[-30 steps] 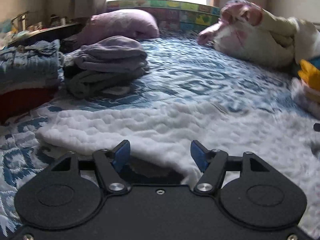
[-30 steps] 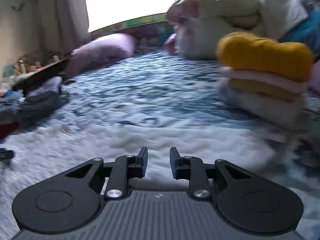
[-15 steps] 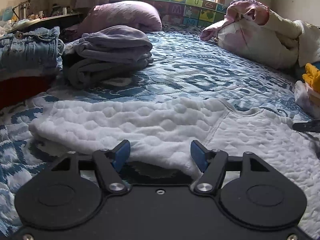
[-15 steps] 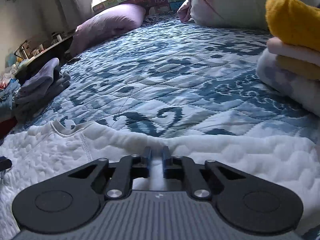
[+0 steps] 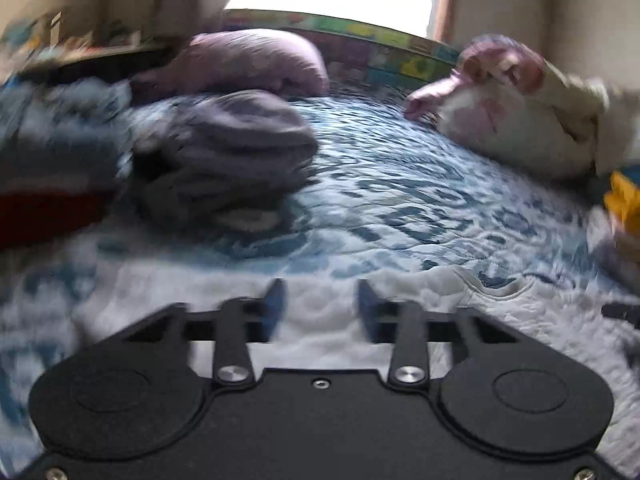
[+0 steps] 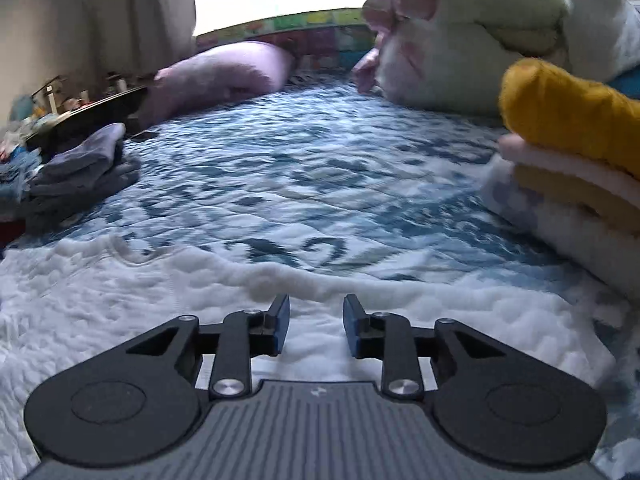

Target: Fold clothes

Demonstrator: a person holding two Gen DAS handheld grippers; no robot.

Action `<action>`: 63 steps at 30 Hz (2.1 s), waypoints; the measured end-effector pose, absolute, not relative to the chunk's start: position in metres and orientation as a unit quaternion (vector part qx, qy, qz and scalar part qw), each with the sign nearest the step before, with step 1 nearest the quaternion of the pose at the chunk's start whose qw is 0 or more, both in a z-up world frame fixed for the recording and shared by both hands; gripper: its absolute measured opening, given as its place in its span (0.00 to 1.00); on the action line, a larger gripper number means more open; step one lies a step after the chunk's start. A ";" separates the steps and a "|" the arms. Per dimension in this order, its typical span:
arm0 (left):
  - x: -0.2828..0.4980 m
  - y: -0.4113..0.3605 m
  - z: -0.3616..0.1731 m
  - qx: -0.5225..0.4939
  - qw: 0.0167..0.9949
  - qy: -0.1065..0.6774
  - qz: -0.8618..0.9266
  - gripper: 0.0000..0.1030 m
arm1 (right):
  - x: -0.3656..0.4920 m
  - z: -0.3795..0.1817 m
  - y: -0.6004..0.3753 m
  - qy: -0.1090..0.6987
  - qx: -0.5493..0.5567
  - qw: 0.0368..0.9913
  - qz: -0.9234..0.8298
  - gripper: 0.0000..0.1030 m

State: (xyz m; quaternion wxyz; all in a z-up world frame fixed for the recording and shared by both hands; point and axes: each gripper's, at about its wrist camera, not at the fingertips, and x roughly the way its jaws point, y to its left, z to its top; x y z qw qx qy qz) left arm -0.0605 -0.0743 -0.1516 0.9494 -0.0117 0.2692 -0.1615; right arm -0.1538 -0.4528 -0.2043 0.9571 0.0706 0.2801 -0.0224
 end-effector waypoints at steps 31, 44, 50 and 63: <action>-0.063 0.046 -0.185 -0.114 0.924 0.365 -0.010 0.22 | -0.114 -0.204 -0.325 0.332 -0.075 0.937 0.085 0.36; -0.082 -0.073 -0.180 0.014 0.917 0.363 -0.164 0.43 | -0.124 -0.193 -0.366 0.319 0.015 0.944 0.085 0.38; -0.097 -0.087 -0.153 0.014 0.939 0.289 -0.187 0.36 | -0.157 -0.182 -0.427 0.284 0.082 0.954 0.039 0.37; -0.153 -0.123 -0.158 0.023 0.938 0.273 -0.214 0.39 | -0.247 -0.197 -0.550 0.250 0.147 0.944 -0.160 0.38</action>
